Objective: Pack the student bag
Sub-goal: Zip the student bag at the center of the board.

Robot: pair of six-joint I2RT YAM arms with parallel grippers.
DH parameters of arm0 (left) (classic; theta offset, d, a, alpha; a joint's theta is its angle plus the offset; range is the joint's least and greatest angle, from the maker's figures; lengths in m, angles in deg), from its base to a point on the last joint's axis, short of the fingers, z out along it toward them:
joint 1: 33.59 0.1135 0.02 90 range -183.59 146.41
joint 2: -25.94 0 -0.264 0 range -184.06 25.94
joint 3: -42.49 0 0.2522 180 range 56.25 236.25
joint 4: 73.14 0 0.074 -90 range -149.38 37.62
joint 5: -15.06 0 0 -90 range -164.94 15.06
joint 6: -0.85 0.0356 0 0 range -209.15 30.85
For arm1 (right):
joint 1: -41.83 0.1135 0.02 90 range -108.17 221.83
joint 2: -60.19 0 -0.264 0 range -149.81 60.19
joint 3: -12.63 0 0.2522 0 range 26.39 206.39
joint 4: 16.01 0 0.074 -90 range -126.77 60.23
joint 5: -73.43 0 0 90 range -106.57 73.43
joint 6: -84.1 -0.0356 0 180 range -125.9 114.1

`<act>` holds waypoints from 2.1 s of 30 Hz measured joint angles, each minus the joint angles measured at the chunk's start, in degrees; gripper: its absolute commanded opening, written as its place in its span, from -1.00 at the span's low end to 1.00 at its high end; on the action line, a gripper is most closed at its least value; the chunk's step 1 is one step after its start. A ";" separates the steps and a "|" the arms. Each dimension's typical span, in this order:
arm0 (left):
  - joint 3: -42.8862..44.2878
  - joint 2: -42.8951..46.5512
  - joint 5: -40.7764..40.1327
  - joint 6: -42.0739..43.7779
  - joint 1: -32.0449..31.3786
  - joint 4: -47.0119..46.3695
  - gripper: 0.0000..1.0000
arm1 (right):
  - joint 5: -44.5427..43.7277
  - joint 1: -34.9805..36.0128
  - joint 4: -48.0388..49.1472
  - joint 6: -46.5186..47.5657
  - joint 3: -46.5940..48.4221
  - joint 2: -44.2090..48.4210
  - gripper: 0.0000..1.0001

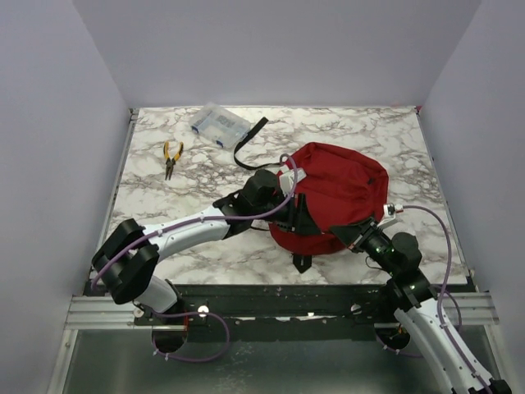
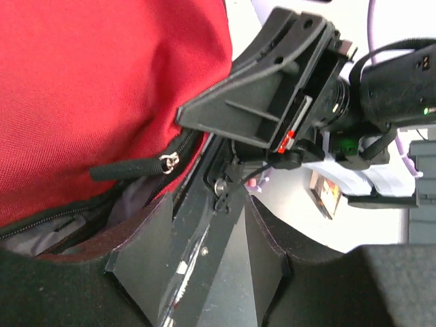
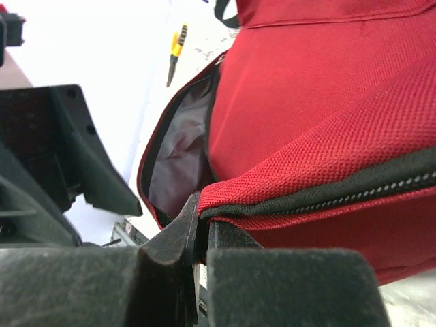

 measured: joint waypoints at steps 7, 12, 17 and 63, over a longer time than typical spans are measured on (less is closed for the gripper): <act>-0.02 3.17 -5.57 -0.13 1.09 -0.09 0.08 | 4.20 0.00 11.34 -1.42 -4.44 -0.55 -0.99; 0.63 2.29 -4.83 0.85 1.75 -0.66 -0.07 | 4.70 0.00 10.36 0.07 -3.48 -1.11 -0.98; 0.22 -3.10 -2.49 0.26 1.77 -2.67 -0.10 | 4.02 0.00 3.52 1.75 0.46 -0.92 -0.71; -7.06 -10.21 -2.71 1.57 -6.91 -9.49 -0.21 | 8.63 0.04 -13.09 -21.97 5.88 -25.99 -0.99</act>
